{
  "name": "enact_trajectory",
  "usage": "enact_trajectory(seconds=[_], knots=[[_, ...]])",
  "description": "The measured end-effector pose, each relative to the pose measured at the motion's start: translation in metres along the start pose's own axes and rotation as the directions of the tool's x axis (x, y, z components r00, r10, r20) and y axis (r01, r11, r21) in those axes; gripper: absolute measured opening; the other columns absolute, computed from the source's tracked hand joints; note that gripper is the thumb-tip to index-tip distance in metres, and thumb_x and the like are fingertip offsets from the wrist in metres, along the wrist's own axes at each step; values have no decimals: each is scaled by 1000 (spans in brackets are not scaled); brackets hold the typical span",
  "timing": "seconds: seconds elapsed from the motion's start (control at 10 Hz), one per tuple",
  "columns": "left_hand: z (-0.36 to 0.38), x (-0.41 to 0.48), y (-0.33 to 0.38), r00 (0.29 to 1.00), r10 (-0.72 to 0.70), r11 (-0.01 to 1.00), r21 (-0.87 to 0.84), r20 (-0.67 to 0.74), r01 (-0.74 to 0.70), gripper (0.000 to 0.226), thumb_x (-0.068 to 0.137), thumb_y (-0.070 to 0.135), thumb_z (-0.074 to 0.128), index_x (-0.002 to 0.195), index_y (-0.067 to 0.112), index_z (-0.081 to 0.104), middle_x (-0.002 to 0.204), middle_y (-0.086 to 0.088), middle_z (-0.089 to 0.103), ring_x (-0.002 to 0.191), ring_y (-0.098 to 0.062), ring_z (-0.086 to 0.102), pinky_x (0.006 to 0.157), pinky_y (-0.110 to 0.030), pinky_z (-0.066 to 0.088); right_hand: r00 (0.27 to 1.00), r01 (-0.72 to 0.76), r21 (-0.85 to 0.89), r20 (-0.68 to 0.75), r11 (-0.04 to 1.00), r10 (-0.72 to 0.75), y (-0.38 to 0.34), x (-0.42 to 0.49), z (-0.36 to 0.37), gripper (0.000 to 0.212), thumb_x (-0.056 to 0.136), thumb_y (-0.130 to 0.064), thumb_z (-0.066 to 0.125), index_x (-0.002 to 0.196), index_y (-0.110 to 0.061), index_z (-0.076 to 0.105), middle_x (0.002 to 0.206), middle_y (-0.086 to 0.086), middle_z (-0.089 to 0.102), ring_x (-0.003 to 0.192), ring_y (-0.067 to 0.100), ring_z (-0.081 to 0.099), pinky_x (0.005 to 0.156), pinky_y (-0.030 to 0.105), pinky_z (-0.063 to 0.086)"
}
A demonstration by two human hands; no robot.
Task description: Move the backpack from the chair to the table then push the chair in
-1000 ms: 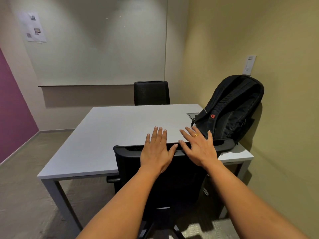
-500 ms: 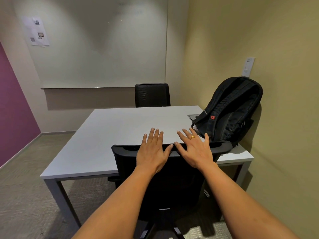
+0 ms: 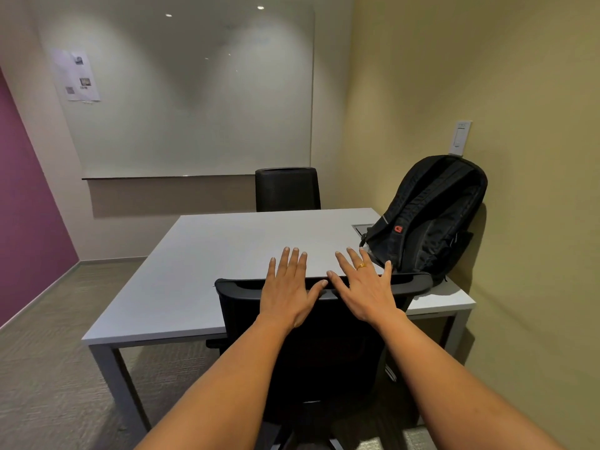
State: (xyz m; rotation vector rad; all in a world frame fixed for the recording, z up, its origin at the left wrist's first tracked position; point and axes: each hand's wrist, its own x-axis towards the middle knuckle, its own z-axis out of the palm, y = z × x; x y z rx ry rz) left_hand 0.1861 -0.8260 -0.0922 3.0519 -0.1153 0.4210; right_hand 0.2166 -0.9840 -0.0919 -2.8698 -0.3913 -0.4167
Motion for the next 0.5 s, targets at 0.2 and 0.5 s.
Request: enact_trajectory(seconds=[0.2,0.5], knots=[[-26,1,-5,991,-35,999,-43,-131,29,74,92,60,13,147,17,-9,156,-4,-14,142,-20,-18,114,-38,-11,995,16,109,-100,994,-5,-15,1,-25,58,96,-50,20,146,-23,9,156,1,4,142,17,-4,114,44,-1],[-129,32,-15,908,-5,1000,-12,-419,0,73,92,58,13,145,14,-13,156,-5,-16,141,-18,-20,112,-33,-13,886,134,142,-460,981,-54,-60,41,-118,57,99,-40,23,146,-16,5,156,5,-2,142,18,-9,112,33,-7]])
